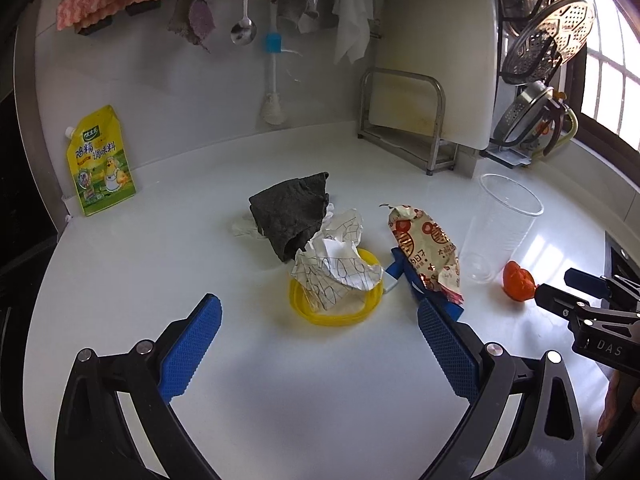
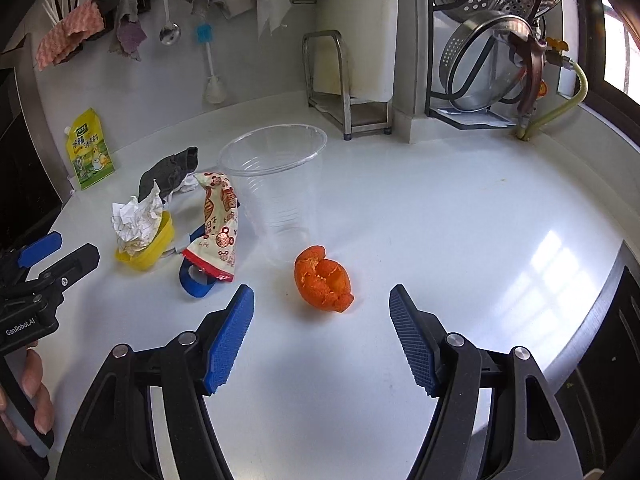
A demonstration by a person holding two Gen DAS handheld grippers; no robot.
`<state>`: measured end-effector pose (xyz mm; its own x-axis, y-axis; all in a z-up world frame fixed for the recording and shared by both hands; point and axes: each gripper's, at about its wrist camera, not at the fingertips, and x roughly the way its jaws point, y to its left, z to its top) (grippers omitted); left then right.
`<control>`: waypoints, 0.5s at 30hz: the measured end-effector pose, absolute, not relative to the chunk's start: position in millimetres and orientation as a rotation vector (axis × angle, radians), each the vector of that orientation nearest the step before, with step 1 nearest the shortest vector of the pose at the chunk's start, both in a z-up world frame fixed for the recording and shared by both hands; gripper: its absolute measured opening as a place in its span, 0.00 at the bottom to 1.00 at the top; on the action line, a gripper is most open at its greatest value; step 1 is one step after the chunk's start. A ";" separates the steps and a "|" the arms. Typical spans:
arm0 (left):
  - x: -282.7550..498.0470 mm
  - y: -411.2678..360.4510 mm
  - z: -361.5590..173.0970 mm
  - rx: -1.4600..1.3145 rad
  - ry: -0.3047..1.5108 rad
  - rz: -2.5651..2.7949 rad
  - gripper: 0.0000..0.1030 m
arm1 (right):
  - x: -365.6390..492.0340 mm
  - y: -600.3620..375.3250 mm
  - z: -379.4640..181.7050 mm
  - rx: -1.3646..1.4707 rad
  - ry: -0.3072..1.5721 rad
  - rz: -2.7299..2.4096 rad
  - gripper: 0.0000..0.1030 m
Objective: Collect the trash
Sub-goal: 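Grasp the orange peel with the right tool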
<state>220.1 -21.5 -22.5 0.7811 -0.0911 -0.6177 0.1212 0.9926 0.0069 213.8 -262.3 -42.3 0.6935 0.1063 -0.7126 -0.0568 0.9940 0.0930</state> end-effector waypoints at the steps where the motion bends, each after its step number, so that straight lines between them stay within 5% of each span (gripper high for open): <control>1: 225.1 -21.9 -25.4 0.052 0.674 -0.106 0.94 | 219.0 -265.1 -46.0 0.079 0.814 0.098 0.65; 15: 243.9 -24.1 -35.4 0.066 0.737 -0.095 0.94 | 247.5 -261.6 -67.0 0.073 0.894 0.113 0.64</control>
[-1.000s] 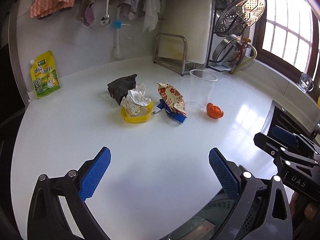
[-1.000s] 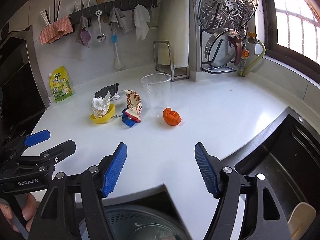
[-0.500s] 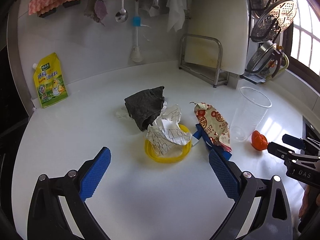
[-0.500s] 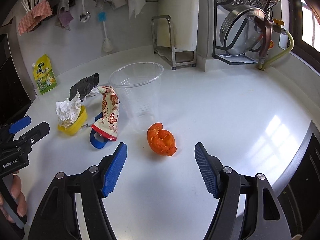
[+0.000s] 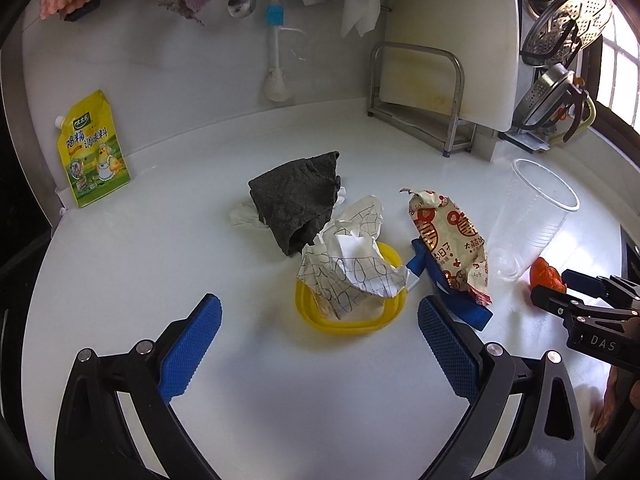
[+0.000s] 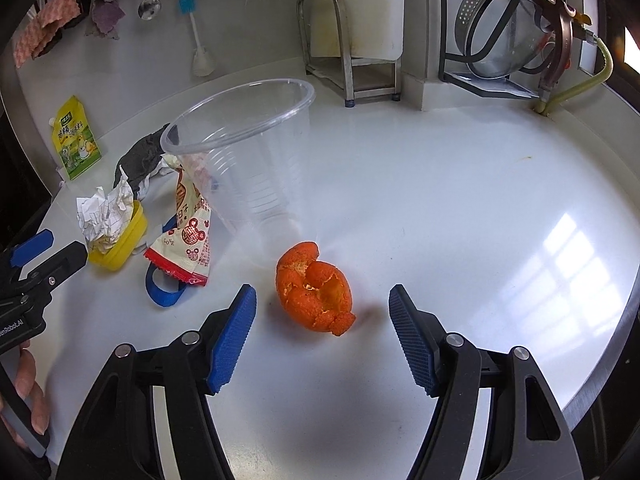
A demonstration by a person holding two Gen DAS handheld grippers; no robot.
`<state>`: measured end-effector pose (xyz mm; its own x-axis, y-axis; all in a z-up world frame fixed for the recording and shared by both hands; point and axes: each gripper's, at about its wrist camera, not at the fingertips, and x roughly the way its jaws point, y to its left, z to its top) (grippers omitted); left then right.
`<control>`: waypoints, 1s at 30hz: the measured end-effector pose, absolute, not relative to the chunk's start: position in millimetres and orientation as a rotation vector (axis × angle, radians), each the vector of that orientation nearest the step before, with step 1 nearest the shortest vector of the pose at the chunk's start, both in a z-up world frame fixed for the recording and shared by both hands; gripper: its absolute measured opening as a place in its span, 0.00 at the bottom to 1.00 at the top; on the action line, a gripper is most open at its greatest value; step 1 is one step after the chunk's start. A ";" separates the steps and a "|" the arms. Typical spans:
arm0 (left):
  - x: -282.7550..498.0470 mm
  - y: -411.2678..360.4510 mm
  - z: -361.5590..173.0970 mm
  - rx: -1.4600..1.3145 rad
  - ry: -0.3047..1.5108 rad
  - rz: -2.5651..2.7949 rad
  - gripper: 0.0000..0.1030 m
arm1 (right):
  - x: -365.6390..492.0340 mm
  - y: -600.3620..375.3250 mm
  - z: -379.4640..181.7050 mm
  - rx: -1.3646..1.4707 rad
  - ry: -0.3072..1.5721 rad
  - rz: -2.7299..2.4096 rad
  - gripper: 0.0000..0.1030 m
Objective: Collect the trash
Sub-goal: 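Grasp the orange peel with the right tool, then grasp the crumpled white paper with the left tool while the right tool holds the peel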
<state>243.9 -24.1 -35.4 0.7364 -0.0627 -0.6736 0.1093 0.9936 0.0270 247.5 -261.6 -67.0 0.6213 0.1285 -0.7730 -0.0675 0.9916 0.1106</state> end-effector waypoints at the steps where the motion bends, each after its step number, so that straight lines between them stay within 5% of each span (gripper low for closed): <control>1: 244.1 -24.3 -35.3 0.067 0.736 -0.090 0.94 | 247.4 -261.4 -67.2 0.076 0.894 0.119 0.58; 8: 247.9 -29.7 -34.6 0.063 0.761 -0.103 0.94 | 246.7 -259.1 -67.0 0.093 0.898 0.161 0.26; 26: 283.5 -46.2 -38.9 0.161 0.737 0.036 0.91 | 240.4 -283.8 -59.7 0.210 0.868 0.179 0.24; 30: 288.0 -46.7 -42.5 0.158 0.757 0.021 0.65 | 239.7 -284.1 -58.8 0.210 0.863 0.181 0.24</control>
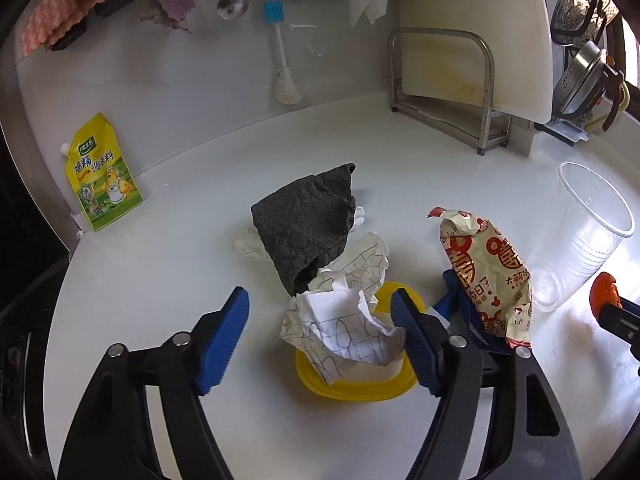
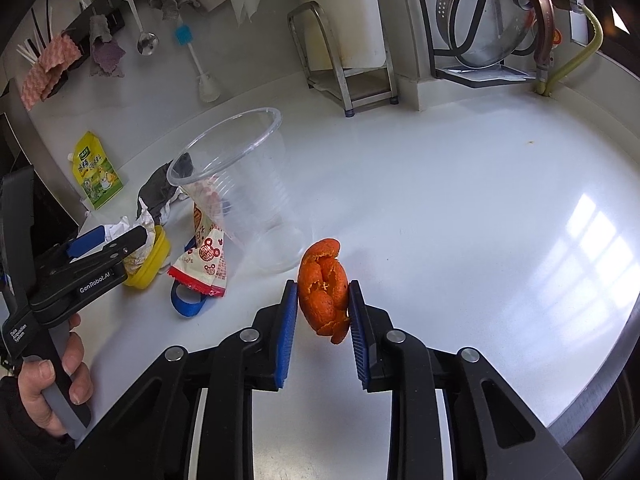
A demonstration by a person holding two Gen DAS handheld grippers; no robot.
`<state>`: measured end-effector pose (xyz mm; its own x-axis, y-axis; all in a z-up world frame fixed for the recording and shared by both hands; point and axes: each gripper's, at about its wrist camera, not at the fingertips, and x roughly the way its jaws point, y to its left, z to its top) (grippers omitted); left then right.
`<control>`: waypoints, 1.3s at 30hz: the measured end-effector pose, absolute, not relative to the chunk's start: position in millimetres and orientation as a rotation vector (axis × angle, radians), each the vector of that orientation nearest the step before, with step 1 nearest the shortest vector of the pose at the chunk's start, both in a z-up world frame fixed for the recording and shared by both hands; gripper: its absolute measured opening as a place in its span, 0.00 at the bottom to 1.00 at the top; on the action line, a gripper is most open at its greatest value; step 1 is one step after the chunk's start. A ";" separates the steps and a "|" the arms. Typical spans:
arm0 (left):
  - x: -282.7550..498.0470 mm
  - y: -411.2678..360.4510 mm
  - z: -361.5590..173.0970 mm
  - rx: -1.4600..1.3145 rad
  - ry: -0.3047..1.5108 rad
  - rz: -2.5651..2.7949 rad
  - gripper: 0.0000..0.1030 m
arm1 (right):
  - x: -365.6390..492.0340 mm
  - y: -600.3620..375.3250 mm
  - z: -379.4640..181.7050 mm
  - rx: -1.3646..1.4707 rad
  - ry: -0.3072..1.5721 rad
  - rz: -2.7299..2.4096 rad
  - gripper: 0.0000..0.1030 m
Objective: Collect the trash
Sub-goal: 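Grasp the crumpled white paper with the left tool while the right tool holds the peel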
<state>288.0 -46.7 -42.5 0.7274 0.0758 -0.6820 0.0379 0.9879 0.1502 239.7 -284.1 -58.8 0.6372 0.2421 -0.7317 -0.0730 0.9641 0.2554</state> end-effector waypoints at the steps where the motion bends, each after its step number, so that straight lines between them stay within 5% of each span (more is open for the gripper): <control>1: 289.0 -46.4 -43.7 0.152 0.764 0.015 0.61 | 239.7 -283.7 -58.7 0.209 0.862 0.182 0.24; 5: 291.8 -42.8 -49.2 0.136 0.791 0.015 0.36 | 239.7 -283.6 -58.9 0.208 0.861 0.182 0.24; 11: 283.9 -38.5 -36.1 0.121 0.747 0.004 0.28 | 239.4 -283.5 -58.9 0.209 0.861 0.181 0.24; 26: 223.0 -38.6 6.7 0.130 0.642 -0.025 0.26 | 222.7 -285.2 -52.2 0.197 0.823 0.146 0.24; 39: 131.5 -28.9 7.4 0.131 0.575 -0.068 0.26 | 127.4 -277.2 -28.1 0.186 0.734 0.088 0.24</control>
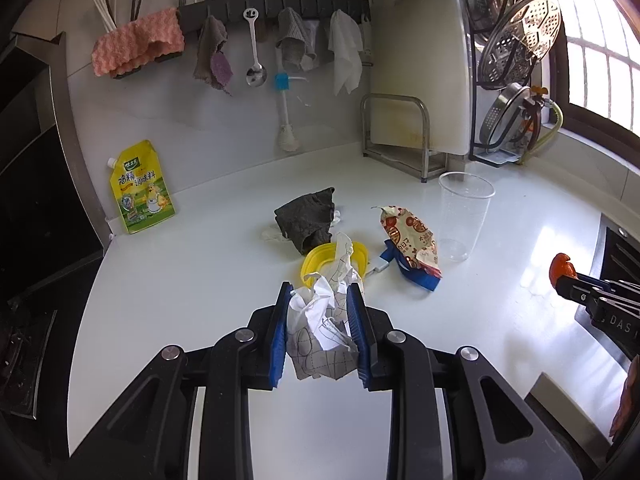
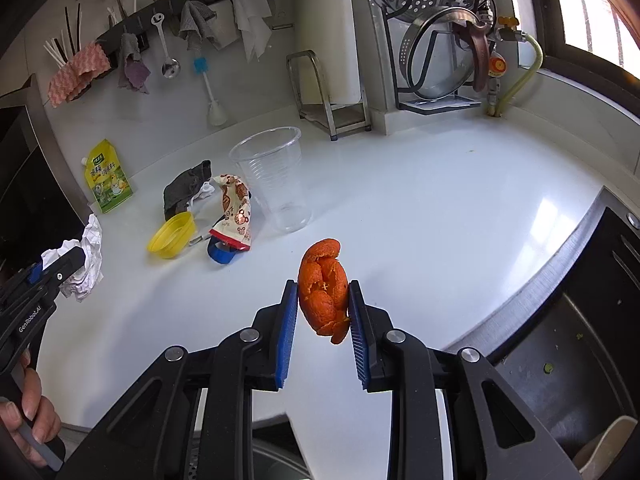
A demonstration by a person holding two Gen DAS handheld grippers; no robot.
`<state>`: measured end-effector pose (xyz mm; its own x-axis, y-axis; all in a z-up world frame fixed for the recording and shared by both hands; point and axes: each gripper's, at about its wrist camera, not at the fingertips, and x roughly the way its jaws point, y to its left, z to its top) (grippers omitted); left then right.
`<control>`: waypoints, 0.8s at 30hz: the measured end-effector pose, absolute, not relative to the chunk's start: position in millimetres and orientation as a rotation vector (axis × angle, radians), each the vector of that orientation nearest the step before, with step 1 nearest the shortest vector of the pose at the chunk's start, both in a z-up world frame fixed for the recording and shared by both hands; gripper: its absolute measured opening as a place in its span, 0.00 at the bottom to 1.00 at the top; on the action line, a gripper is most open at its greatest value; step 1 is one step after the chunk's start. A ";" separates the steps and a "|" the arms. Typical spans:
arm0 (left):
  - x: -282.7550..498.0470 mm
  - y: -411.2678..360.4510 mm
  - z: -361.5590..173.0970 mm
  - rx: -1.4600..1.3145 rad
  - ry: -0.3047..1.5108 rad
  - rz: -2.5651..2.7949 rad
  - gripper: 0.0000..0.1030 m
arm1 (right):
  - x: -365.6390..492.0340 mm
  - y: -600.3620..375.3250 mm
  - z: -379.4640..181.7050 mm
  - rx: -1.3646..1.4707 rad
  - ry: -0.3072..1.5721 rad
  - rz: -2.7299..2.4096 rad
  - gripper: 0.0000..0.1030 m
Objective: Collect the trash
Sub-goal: 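Grasp the crumpled white paper with the left tool while the right tool holds the peel, then carry peel and paper over the basket and open both tools to drop them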
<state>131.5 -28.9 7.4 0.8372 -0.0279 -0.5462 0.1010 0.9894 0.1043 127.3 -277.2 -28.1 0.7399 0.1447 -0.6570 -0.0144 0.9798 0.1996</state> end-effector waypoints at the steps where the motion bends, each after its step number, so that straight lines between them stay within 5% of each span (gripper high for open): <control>1: 126.0 -27.8 7.0 0.124 0.575 -0.080 0.26 | 119.0 -275.4 -26.3 0.182 0.728 0.080 0.24; 24: -12.6 -26.7 -8.4 0.108 0.625 -0.283 0.26 | -70.9 -211.5 -25.3 0.180 0.665 0.043 0.24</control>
